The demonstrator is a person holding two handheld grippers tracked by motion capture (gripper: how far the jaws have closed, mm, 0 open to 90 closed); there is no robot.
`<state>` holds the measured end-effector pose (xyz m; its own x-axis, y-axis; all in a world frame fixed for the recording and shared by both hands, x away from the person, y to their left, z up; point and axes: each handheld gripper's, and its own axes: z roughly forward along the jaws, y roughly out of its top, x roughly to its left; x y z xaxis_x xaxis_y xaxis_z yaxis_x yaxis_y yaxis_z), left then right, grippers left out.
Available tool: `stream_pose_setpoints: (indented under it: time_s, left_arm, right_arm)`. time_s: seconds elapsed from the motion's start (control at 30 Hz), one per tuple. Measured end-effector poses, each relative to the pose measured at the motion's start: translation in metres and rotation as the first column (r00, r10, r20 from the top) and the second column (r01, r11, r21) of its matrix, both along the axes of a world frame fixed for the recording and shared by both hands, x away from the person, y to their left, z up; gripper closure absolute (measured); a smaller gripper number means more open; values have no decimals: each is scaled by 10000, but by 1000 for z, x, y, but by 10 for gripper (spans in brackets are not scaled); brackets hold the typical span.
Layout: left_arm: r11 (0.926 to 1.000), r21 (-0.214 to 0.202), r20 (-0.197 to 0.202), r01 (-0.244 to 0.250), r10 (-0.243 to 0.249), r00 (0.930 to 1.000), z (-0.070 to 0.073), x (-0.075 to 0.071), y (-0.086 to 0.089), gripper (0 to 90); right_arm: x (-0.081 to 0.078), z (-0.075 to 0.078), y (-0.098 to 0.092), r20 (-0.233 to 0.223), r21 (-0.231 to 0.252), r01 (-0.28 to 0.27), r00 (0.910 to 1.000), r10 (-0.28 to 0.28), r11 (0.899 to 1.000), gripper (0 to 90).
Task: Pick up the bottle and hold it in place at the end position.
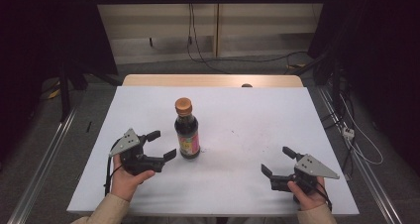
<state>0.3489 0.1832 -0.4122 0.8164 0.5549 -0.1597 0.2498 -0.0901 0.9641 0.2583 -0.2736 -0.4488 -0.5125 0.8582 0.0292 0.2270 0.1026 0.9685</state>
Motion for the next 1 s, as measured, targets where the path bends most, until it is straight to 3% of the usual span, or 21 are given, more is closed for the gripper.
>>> stream_pose_setpoints:
  time_s: [0.23,0.3,0.4,0.57,0.87,1.0]
  left_arm:
    - [9999,133,486,48,-55,9988,7,4,-12,56]
    - [9999,88,503,113,-117,9987,8,5,-14,57]
    - [9999,-45,186,138,-137,9997,9,11,-23,57]
    - [9999,108,379,112,-116,9992,11,17,-32,58]
    - [10000,67,179,-28,27,9998,9,25,-43,79]
    - [9997,245,332,90,-98,9994,9,27,-48,115]
  right_arm:
    - [0,1,0,51,-20,40,10000,-40,10000,35]
    - [0,1,1,55,-64,31,10000,-31,10000,37]
    - [0,1,1,59,-80,28,10000,-28,10000,43]
    - [0,1,0,46,-50,19,10000,-18,10000,43]
    - [0,1,0,4,-78,-26,10000,26,10000,43]
    - [0,1,-1,-4,-82,33,10000,-33,10000,45]
